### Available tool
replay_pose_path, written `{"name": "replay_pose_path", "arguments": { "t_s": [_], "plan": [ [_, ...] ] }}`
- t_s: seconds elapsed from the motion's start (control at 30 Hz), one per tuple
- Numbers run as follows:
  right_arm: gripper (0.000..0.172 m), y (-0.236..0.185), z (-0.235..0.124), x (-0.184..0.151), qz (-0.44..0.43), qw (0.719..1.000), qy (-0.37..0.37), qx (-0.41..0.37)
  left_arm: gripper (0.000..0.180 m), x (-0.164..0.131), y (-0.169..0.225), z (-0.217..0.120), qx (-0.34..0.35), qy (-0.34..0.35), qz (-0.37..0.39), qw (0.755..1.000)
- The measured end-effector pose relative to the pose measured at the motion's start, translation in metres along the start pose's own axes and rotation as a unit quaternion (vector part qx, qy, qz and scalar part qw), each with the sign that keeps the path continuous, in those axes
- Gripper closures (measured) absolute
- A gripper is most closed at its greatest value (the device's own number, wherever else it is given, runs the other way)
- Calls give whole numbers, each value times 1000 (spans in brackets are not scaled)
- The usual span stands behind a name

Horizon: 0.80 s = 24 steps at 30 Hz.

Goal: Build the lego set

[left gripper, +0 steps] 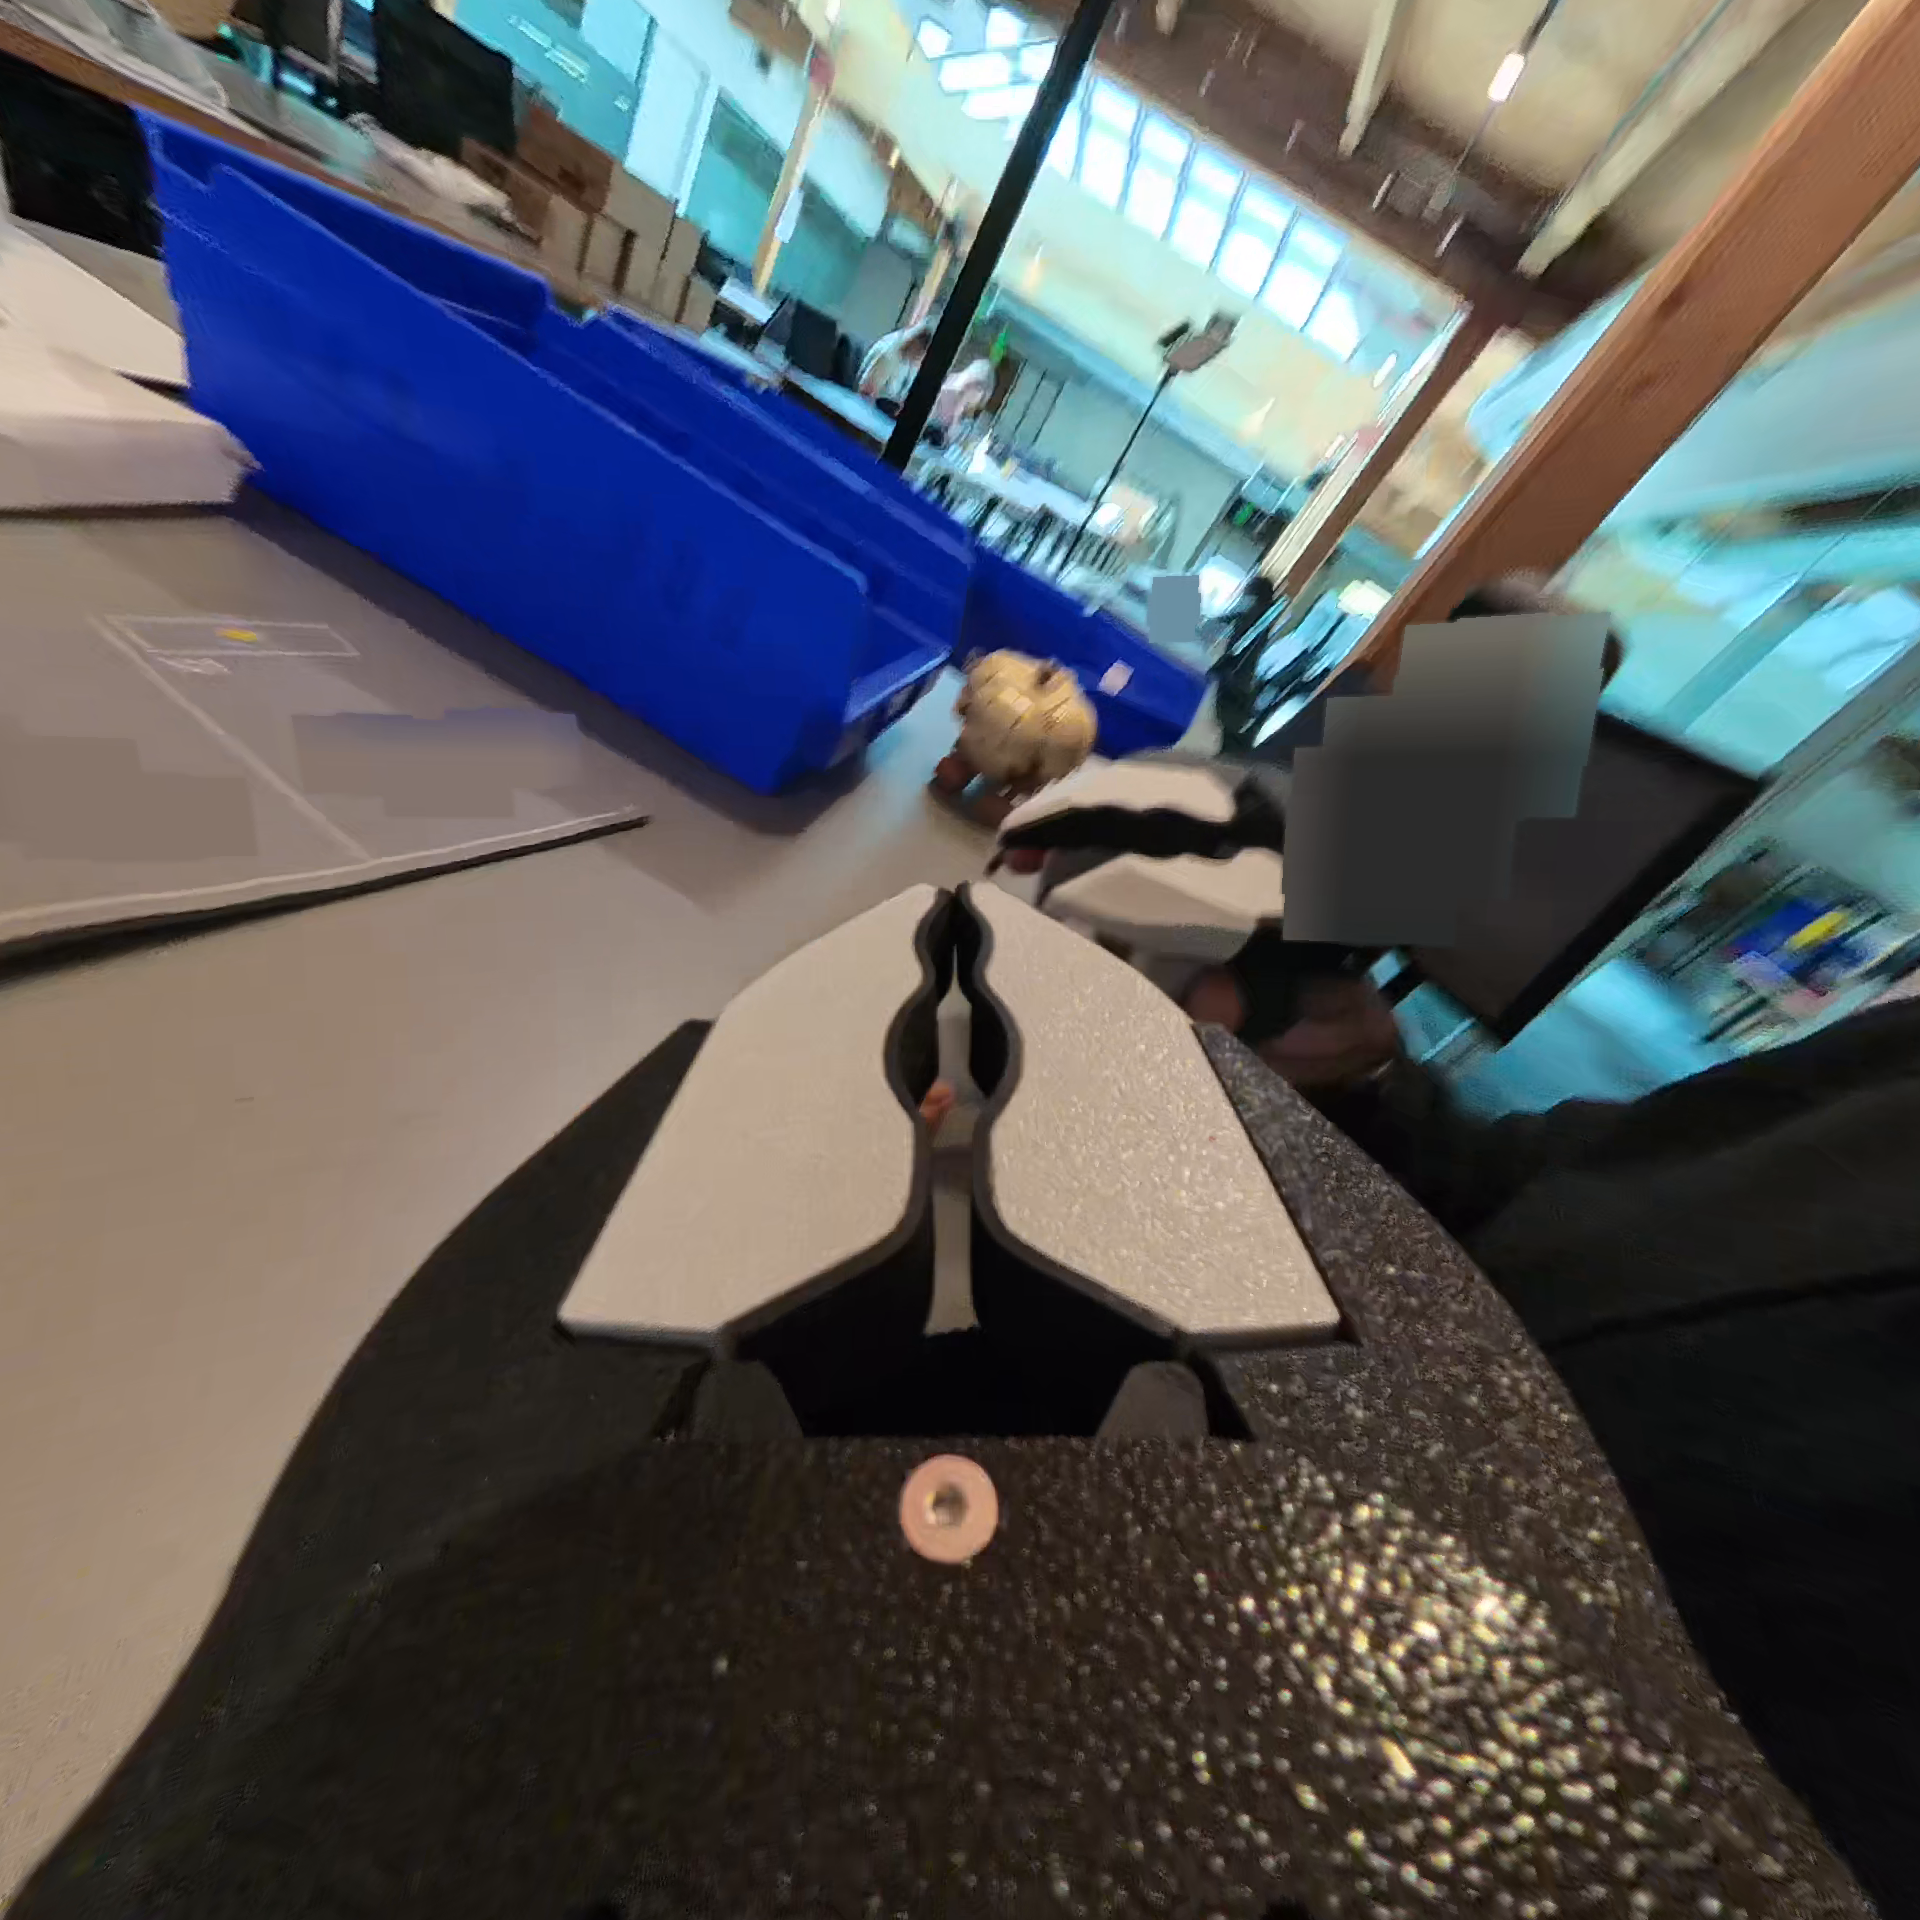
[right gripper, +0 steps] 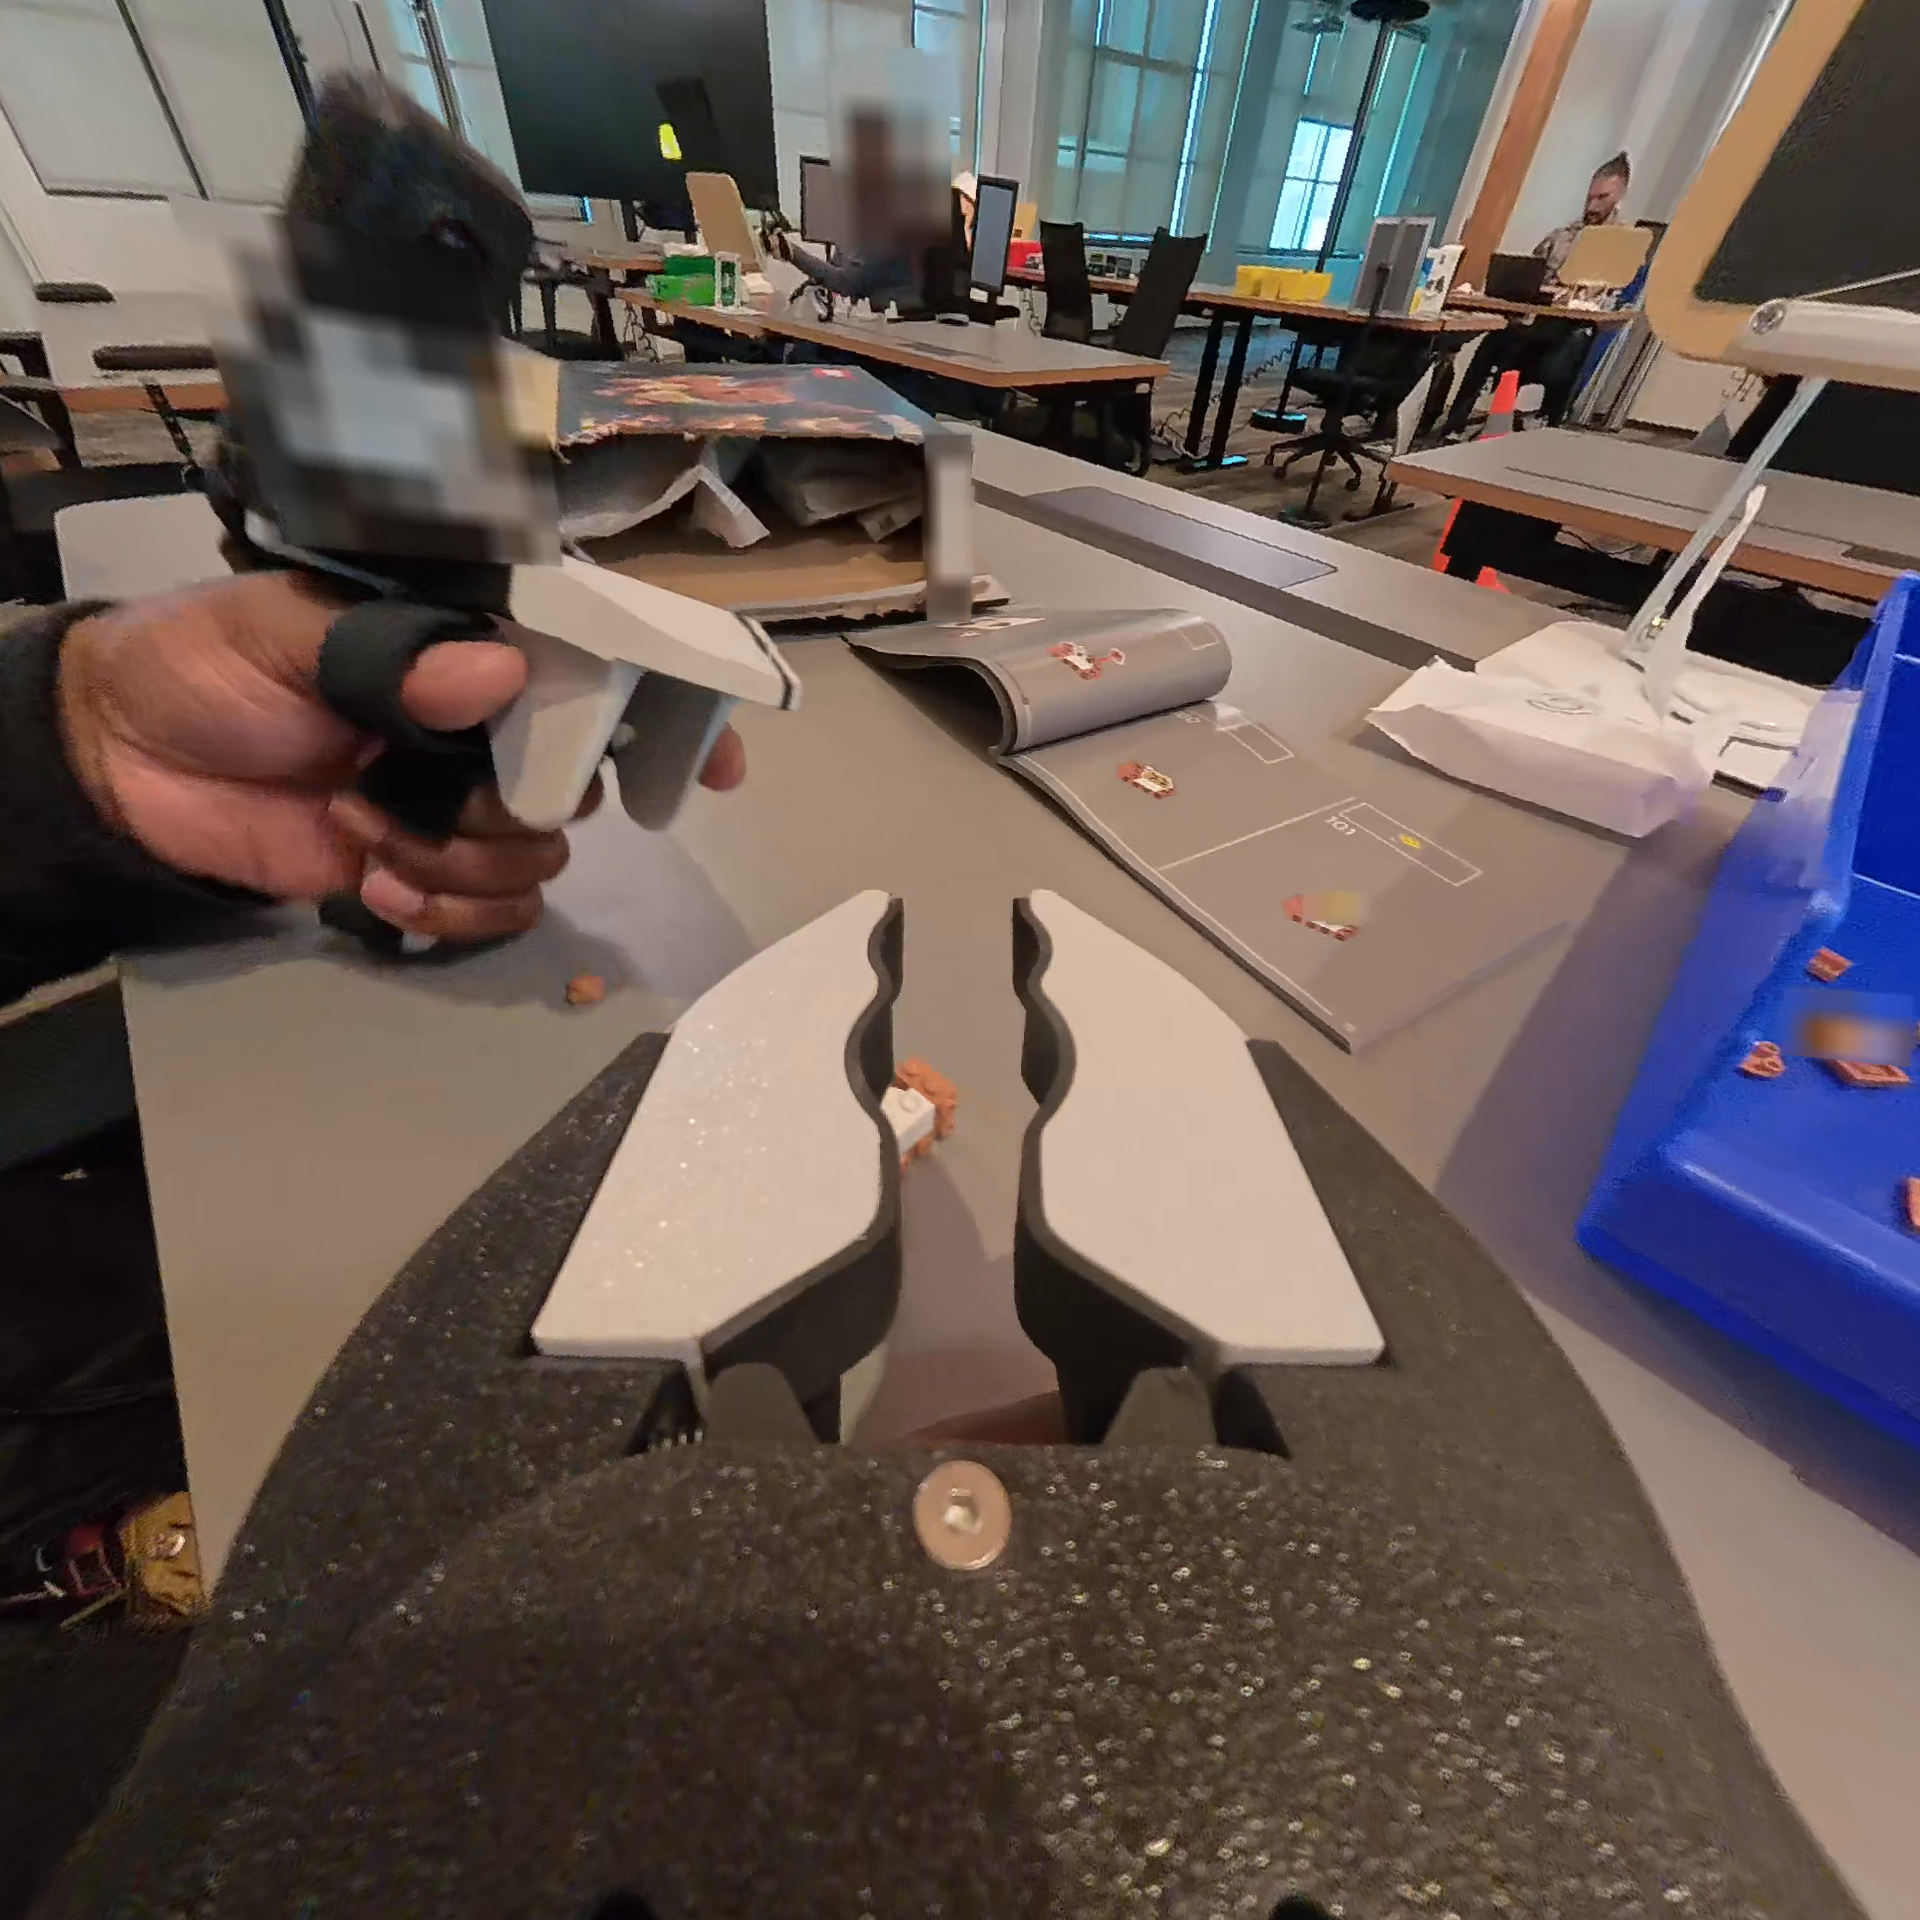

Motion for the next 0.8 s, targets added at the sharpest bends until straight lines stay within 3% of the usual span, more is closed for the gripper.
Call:
{"name": "replay_pose_path", "arguments": {
  "t_s": [0.07,0.17,0.27,0.37,0.5,0.7,0.8],
  "plan": [
    [152,1,-2,-2,-6,1000,-9,3,180,0,-7,-12,47,-50,96,993],
    [153,1,-4,-2,-12,1000,-13,11,180,-7,-11,-31,77,-150,223,960],
    [153,-1,-2,-2,-16,999,-17,21,164,-28,-9,-44,41,-257,311,914],
    [153,-4,1,-3,-27,999,-26,30,161,-42,-10,-44,1,-289,385,876],
    [153,-9,3,-5,-45,997,-42,46,162,-44,-20,-41,-77,-296,446,841],
    [153,-13,5,-6,-66,995,-53,57,164,-39,-29,-36,-201,-305,439,821],
    [153,-12,5,-6,-64,995,-52,60,166,-44,-32,-33,-226,-328,447,801]
  ]
}}
Point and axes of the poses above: each gripper's, where its closed fingertips meet, z out along the fingers, x out of its top, y = z × x across the jaws, the point moved 7 cm from there along -z, back along the fingers, and after that the axes turned 11 degrees about x, right-handed, at the moved point
